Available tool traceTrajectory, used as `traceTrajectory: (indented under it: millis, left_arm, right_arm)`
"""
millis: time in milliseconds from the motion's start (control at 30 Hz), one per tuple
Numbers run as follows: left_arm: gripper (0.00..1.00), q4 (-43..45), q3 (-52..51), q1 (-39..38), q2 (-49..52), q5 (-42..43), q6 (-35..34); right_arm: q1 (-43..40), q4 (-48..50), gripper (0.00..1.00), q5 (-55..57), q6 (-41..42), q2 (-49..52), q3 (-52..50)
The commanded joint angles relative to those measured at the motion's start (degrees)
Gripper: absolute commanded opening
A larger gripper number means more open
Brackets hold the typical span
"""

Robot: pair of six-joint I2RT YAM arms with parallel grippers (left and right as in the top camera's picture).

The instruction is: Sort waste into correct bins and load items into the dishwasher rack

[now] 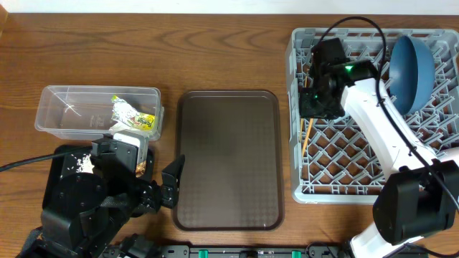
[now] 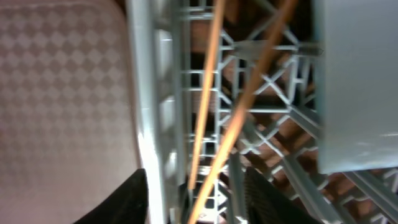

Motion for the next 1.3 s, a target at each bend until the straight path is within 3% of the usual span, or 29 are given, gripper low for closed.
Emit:
traceTrajectory:
  millis: [0,433,533,567,600,633,667,767,967,1267]
  left_arm:
    - [0.98,-0.1,0.7,-0.1,0.0,-0.7,0.3]
    - [0.98,-0.1,0.7,-0.1,0.0,-0.7,0.3]
    - [0.98,-0.1,0.7,-0.1,0.0,-0.7,0.4]
    - [0.98,-0.1,0.7,-0.1,0.0,-0.7,0.3]
    - [0.98,-0.1,0.7,-0.1,0.0,-0.7,0.3]
    - [0.98,-0.1,0.7,-0.1,0.0,-0.7,0.4]
    - [0.98,-0.1,0.7,-0.1,0.0,-0.7,0.4]
    - [0.98,-0.1,0.7,-0.1,0.0,-0.7,0.4]
    - [0.98,-0.1,0.7,-0.1,0.0,-0.7,0.3]
    - [0.98,-0.1,0.7,-0.1,0.0,-0.7,0.4]
  right_arm:
    - [0.5,-0.2,0.48,-0.7,-0.6,-2.2,1.4]
    - [4.3,-1.4,0.63,-4.2,-6.3,-26.9,2.5]
    - [4.1,-3.4,0.55,-3.8,-4.7,-30.1,2.5]
    - [4.1,-4.1,0.41,-3.5,-4.7,-30.3,2.5]
    - [4.1,-5.0,0.2,-2.7,-4.7,-30.3,2.4]
    - [4.1,-5.8,0.1,-1.4,-4.2,-29.9,2.1]
    - [4.1,-6.2,0.07,-0.1,-3.2,-29.5,1.7]
    - [4.1,-6.5,0.01,2.5,0.6,-27.1,0.0]
    - [4.0,-6.3,0.01,7.0,6.0,-16.5,-0.7]
    - [0.7,-1.4,0.01,9.0,7.0,-3.9,-0.7]
